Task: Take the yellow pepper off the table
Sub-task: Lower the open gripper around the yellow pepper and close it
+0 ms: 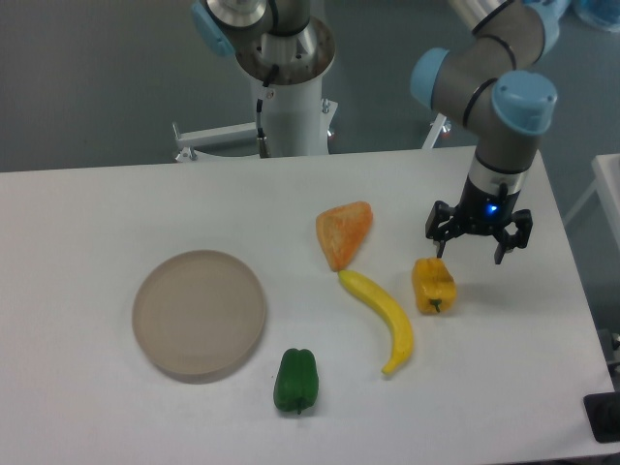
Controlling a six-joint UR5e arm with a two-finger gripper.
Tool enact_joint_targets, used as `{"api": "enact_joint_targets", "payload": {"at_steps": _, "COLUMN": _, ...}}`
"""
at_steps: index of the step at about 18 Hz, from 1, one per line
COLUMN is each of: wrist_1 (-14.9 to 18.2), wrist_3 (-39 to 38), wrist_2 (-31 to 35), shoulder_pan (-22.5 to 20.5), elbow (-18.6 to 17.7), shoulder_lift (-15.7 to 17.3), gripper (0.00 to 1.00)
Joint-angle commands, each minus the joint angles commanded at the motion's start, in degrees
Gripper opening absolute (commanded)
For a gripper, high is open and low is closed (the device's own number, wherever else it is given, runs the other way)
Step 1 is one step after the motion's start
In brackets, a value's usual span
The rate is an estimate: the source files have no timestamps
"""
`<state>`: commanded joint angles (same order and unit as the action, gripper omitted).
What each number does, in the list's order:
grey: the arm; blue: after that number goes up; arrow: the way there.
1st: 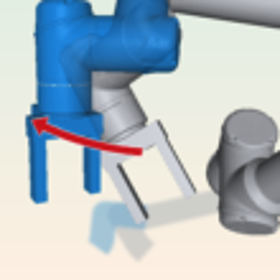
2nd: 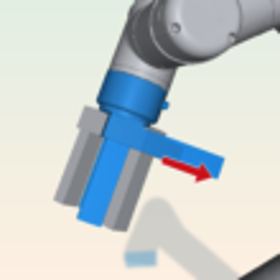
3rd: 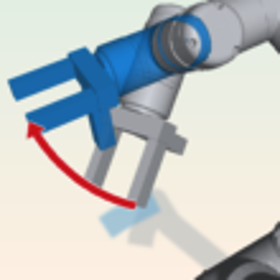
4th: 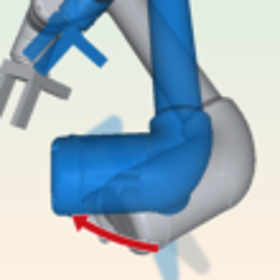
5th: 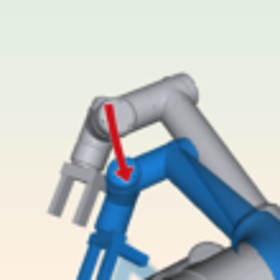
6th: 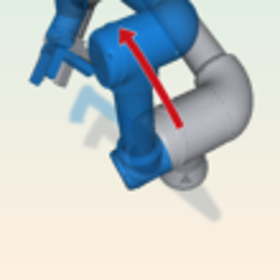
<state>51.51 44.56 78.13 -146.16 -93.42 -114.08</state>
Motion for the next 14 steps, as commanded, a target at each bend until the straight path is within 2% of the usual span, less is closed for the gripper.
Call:
{"api": "enact_joint_targets", "payload": {"at_steps": 7, "wrist_1": -2.28, "wrist_3": -3.42, "wrist_2": -0.35, "shoulder_pan": 0.96, "elbow": -2.03, "shoulder_lift": 0.09, "gripper": 1.00}}
{"api": "enact_joint_targets", "payload": {"at_steps": 10, "wrist_1": -4.48, "wrist_3": -4.04, "wrist_2": -0.35, "shoulder_pan": 1.23, "elbow": -3.43, "shoulder_lift": -0.09, "gripper": 1.00}}
{"api": "enact_joint_targets", "payload": {"at_steps": 14, "wrist_1": -4.84, "wrist_3": -4.48, "wrist_2": -0.35, "shoulder_pan": 1.76, "elbow": -3.70, "shoulder_lift": -0.35, "gripper": 1.00}}
